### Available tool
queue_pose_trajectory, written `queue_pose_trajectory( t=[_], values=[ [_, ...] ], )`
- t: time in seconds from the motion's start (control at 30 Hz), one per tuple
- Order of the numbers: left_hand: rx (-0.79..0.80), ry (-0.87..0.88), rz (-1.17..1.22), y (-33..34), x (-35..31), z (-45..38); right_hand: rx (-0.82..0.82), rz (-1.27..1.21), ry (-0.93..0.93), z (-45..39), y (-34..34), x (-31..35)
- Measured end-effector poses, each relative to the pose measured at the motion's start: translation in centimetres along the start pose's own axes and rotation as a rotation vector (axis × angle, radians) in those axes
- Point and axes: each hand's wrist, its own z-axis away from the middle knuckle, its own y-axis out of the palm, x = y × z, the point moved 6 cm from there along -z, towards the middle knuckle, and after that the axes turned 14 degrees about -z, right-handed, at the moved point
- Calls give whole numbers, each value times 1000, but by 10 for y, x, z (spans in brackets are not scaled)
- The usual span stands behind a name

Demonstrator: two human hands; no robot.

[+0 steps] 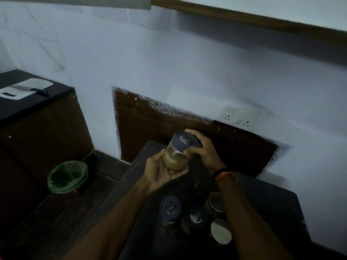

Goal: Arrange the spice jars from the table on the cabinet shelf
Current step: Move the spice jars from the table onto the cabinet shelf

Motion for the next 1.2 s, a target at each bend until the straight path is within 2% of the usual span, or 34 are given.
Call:
queue_pose_trajectory(
  t=[0.17, 0.27, 0.4, 0.57, 0.7, 0.8, 0.9, 1.07, 1.2],
  values=[
    [23, 162, 71, 43, -7, -8, -89, -135, -39, -3, -29, 22],
    [-31, 291, -53, 62, -13, -9, -223, -171, -49, -2, -42, 22],
    [-127, 435, -191, 87, -28, -10, -316, -342, -76, 0, -52, 31],
    [57, 426, -237, 119, -37, -9, -269, -672, -136, -2, -63, 54],
    [221, 374, -297, 141, -39, -8, -222, -766, -156, -1, -63, 71],
    [278, 399, -334, 151, -45, -8, -201, -766, -183, -2, -68, 81],
    [249, 445, -371, 157, -56, -11, -193, -744, -190, -6, -75, 88],
    [172, 514, -449, 164, -72, -19, -215, -476, -183, -11, -77, 103],
    [182, 499, -607, 175, -84, -18, -237, -364, -185, -9, -79, 118]
  ],
)
